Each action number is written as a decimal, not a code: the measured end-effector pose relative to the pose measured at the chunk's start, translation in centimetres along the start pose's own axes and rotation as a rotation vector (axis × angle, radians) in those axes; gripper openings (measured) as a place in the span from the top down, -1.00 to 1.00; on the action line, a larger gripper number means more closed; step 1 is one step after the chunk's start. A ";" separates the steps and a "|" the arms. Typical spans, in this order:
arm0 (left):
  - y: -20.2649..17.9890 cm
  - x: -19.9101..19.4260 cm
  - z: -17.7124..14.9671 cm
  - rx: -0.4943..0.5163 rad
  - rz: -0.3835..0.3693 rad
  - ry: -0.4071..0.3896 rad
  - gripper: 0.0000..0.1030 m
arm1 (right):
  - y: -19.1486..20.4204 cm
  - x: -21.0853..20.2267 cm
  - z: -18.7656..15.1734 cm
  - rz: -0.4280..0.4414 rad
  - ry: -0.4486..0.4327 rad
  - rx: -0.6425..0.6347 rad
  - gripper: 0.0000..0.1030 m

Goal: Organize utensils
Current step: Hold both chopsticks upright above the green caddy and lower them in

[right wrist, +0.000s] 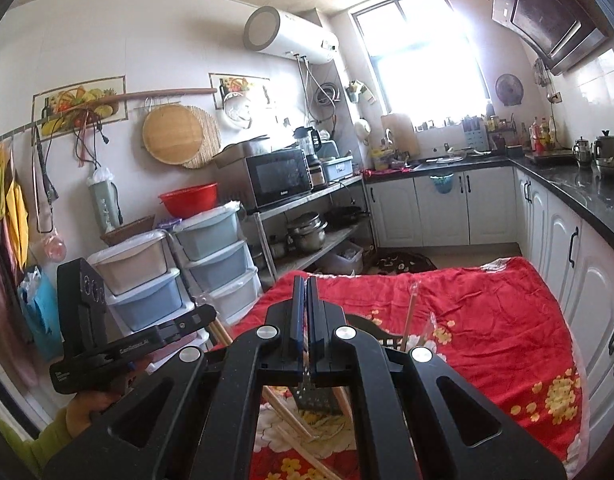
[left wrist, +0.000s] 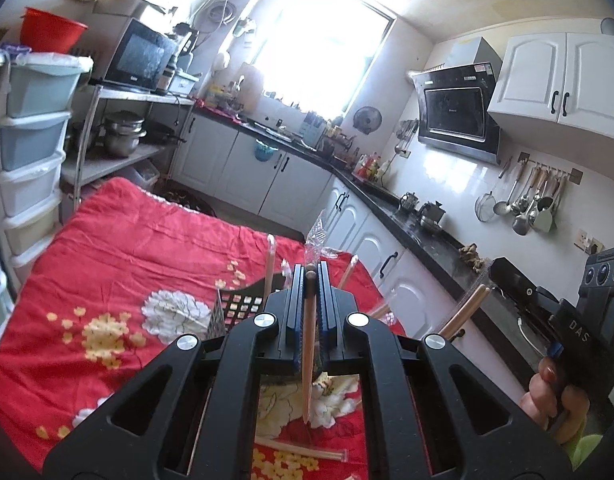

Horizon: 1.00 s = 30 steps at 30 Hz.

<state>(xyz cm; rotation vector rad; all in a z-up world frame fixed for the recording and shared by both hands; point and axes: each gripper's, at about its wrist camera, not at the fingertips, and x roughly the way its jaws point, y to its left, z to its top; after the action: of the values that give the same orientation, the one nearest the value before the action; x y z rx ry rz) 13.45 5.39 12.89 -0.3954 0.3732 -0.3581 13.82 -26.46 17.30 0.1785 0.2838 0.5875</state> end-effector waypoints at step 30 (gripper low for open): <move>-1.3 -0.8 7.0 0.085 0.081 -0.154 0.94 | -1.2 2.9 7.3 -0.051 -0.121 -0.037 0.97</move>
<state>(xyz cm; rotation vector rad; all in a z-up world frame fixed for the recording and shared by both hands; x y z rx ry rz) 15.26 6.72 19.66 -0.3213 0.2223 -0.2620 19.04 -26.46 23.28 0.1694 0.1597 0.5285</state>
